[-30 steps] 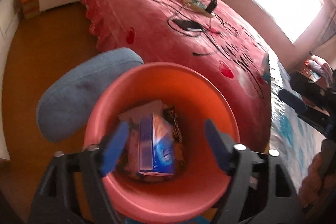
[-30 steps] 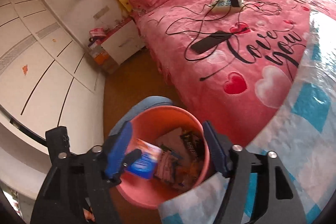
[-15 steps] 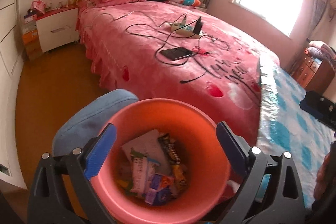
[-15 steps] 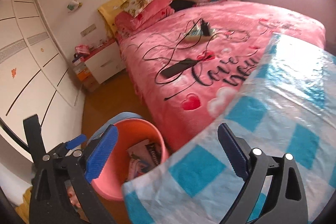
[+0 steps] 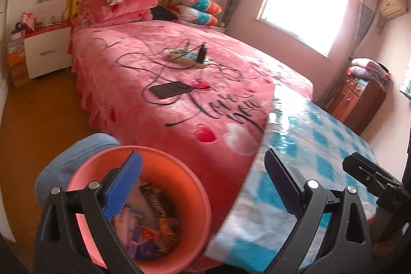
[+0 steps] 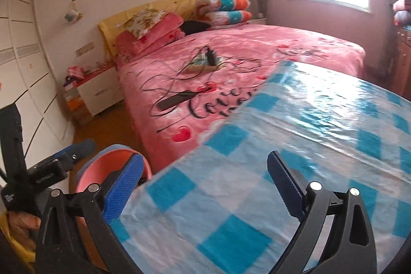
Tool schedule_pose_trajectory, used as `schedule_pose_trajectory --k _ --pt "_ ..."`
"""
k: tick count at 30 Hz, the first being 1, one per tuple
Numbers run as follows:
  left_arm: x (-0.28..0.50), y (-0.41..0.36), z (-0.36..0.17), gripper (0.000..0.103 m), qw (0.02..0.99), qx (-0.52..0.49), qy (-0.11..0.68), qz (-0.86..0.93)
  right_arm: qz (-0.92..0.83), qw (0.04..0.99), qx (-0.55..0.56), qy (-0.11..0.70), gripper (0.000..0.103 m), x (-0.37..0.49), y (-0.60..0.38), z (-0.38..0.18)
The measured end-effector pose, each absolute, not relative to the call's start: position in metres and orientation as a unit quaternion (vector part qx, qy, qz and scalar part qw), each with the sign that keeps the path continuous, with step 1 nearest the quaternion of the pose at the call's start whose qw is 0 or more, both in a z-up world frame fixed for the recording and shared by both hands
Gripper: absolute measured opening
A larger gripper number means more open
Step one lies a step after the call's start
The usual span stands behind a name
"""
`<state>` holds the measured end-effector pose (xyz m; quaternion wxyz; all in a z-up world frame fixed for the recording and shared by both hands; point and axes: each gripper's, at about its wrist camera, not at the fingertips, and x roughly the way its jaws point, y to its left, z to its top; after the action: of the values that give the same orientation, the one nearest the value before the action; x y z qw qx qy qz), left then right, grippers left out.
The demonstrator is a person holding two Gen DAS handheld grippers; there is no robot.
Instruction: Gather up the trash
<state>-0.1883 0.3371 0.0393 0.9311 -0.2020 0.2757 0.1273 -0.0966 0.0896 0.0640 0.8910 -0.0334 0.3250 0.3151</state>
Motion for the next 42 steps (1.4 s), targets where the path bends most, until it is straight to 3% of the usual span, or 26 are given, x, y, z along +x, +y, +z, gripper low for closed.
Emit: schedule_pose_trajectory --k 42 --pt "-0.116 0.136 0.075 0.099 0.943 -0.105 0.314 -0.017 0.124 0.954 0.024 0.272 0.097 -0.086 -0.107 0.075"
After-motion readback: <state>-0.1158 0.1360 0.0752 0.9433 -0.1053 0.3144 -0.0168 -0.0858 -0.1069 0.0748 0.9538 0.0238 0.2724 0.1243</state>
